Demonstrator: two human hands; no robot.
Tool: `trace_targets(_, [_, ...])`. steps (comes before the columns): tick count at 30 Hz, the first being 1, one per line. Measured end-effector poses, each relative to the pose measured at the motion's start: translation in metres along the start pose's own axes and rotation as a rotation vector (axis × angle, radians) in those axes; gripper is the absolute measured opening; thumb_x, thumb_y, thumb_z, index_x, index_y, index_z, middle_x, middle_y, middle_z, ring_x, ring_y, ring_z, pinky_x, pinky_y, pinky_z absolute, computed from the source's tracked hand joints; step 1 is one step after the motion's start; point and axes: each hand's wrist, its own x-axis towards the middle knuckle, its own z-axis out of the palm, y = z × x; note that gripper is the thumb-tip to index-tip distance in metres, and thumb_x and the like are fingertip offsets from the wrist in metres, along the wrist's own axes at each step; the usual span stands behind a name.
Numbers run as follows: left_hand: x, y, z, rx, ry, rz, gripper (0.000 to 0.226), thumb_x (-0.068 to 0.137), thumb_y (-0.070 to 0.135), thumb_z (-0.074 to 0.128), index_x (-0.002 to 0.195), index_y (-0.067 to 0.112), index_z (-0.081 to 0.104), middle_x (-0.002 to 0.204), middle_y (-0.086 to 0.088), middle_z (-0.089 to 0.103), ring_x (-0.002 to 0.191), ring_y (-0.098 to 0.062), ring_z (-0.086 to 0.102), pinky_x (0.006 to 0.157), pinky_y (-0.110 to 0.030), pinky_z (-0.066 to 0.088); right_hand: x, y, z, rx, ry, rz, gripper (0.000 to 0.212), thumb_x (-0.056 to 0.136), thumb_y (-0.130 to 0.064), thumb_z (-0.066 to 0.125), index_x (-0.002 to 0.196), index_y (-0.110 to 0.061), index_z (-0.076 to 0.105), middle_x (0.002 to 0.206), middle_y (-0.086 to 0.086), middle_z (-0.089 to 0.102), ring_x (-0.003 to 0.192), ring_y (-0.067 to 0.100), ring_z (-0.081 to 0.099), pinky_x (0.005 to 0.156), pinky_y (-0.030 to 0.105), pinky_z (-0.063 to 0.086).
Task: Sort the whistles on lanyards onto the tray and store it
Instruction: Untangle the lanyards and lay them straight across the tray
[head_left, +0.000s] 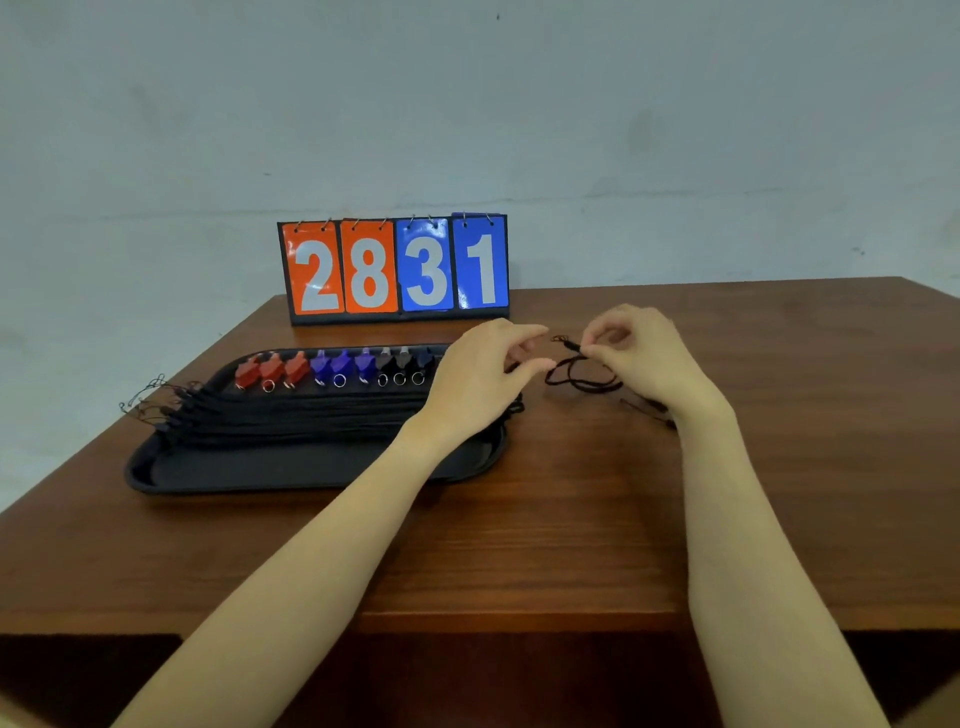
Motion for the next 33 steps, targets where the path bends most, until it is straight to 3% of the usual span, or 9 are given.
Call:
trace_targets(2, [-0.001,0.002,0.0,-0.063,-0.014,0.007,0.043,0.086,0.042,0.064,0.125,0.026,0.061,0.1,0.012,0.065,0.084,-0.001,0.058,0.079,-0.023,0.049,-0.002,-0.007,0.0,0.099,0.027,-0.048,0.009,0.085,-0.015,0.069,0.079,-0.022,0.069,0.081,-0.009,0.066,0.075,0.004,0.058,0.07,0.016,0.042])
trace_targets(5, [-0.001,0.005,-0.001,-0.187,0.027,-0.024,0.036,0.087,0.034,0.066,0.12,0.022,0.065,0.095,0.014,0.066,0.084,0.001,0.06,0.076,-0.014,0.048,-0.002,-0.009,0.002,0.144,-0.017,-0.079,0.009,0.085,-0.012,0.068,0.082,-0.02,0.07,0.077,-0.007,0.068,0.071,0.003,0.06,0.066,0.011,0.042])
trace_targets(9, [-0.001,0.008,-0.003,-0.235,0.051,-0.066,0.026,0.089,0.025,0.065,0.114,0.017,0.069,0.093,0.014,0.064,0.083,0.007,0.058,0.075,-0.003,0.044,-0.002,-0.01,0.006,0.137,-0.083,-0.101,0.007,0.086,-0.012,0.067,0.086,-0.019,0.071,0.081,-0.003,0.07,0.075,0.006,0.062,0.068,0.013,0.044])
trace_targets(14, [0.001,0.008,-0.004,-0.193,0.126,-0.093,0.012,0.091,0.013,0.061,0.096,0.014,0.072,0.084,0.011,0.066,0.075,0.001,0.061,0.071,-0.007,0.047,-0.003,-0.012,0.007,0.171,-0.183,-0.022,0.005,0.091,-0.015,0.06,0.092,-0.014,0.064,0.076,-0.004,0.075,0.082,0.004,0.068,0.08,0.024,0.048])
trace_targets(20, [0.002,-0.004,-0.01,-0.231,0.218,-0.159,0.012,0.091,0.014,0.061,0.096,0.013,0.073,0.079,0.011,0.066,0.07,0.004,0.063,0.073,-0.007,0.049,-0.004,-0.011,0.005,0.142,-0.185,-0.017,0.012,0.091,-0.012,0.061,0.101,-0.011,0.068,0.082,0.003,0.071,0.078,0.009,0.065,0.076,0.02,0.048])
trace_targets(24, [0.008,-0.01,-0.022,-0.649,0.378,-0.379,0.011,0.093,0.011,0.058,0.095,0.008,0.068,0.09,-0.003,0.073,0.081,-0.01,0.071,0.078,-0.025,0.057,-0.004,-0.006,-0.002,0.144,-0.105,0.0,0.013,0.092,-0.018,0.061,0.09,-0.014,0.073,0.074,-0.001,0.068,0.07,0.005,0.06,0.068,0.014,0.045])
trace_targets(27, [0.01,-0.013,-0.029,-1.025,0.414,-0.494,0.011,0.099,0.009,0.047,0.099,0.001,0.054,0.1,-0.015,0.071,0.092,-0.022,0.071,0.083,-0.033,0.058,-0.005,-0.005,-0.007,0.191,-0.049,0.006,0.014,0.091,-0.022,0.063,0.087,-0.014,0.074,0.071,-0.004,0.068,0.068,0.005,0.062,0.067,0.01,0.044])
trace_targets(30, [0.011,-0.017,-0.037,-1.327,0.417,-0.53,0.011,0.102,0.011,0.039,0.101,0.002,0.046,0.1,-0.023,0.07,0.096,-0.03,0.07,0.088,-0.04,0.056,-0.004,0.0,-0.007,0.147,-0.051,0.049,0.014,0.088,-0.025,0.066,0.083,-0.014,0.073,0.071,0.0,0.067,0.07,0.01,0.06,0.07,0.02,0.045])
trace_targets(33, [0.011,-0.027,-0.05,-1.49,0.474,-0.525,0.013,0.103,0.011,0.038,0.098,0.003,0.047,0.083,-0.015,0.07,0.085,-0.028,0.072,0.087,-0.042,0.056,-0.003,0.009,-0.007,0.058,-0.052,0.093,0.019,0.089,-0.029,0.065,0.076,-0.018,0.072,0.072,-0.004,0.065,0.075,0.011,0.058,0.08,0.033,0.046])
